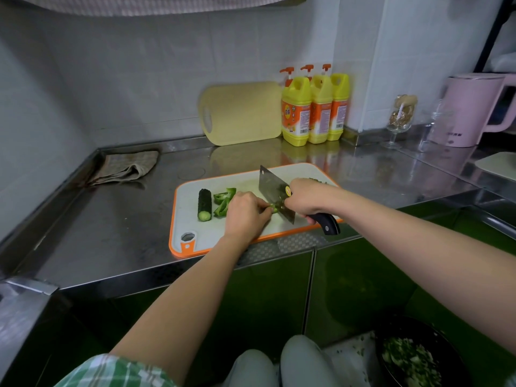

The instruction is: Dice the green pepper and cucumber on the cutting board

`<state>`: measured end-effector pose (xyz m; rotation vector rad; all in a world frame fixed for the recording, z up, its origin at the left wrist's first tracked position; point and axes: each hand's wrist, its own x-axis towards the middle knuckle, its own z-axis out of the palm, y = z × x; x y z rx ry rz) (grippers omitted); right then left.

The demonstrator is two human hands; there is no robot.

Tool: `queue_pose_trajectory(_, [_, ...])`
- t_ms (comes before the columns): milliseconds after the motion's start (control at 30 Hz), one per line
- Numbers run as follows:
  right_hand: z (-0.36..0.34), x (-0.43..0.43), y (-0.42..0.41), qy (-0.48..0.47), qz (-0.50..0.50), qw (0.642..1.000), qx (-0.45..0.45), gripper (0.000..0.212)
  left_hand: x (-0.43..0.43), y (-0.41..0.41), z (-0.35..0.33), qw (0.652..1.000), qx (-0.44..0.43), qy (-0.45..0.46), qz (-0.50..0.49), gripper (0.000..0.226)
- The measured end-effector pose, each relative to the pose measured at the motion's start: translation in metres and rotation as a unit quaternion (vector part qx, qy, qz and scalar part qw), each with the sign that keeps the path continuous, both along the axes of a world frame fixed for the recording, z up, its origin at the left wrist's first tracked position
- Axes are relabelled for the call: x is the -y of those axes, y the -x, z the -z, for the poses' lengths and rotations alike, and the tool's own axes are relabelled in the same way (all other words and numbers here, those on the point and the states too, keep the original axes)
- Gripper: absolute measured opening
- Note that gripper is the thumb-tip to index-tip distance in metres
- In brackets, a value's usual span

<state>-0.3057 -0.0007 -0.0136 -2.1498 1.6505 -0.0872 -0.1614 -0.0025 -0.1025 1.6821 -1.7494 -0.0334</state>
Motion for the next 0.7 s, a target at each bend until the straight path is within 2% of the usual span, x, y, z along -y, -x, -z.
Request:
queue_pose_trajectory(233, [0.026,0.009,-0.015,0.06,0.018,0.998,-0.013,0.01,0.0,-0.001,0.001,1.0,0.006,-0.007,0.006,0.018])
queue_pose_trajectory(467, [0.025,0.011,-0.005,0.075,0.025,0.993,0.086,0.012,-0.005,0.001,0.002,0.999,0.036,-0.004,0.004,0.022])
queue_pose_trajectory(700, [0.009,-0.001,-0.006,0.033,-0.003,0.999,0.007,0.018,-0.004,0.001,0.001,1.0,0.009,0.0,-0.005,0.017])
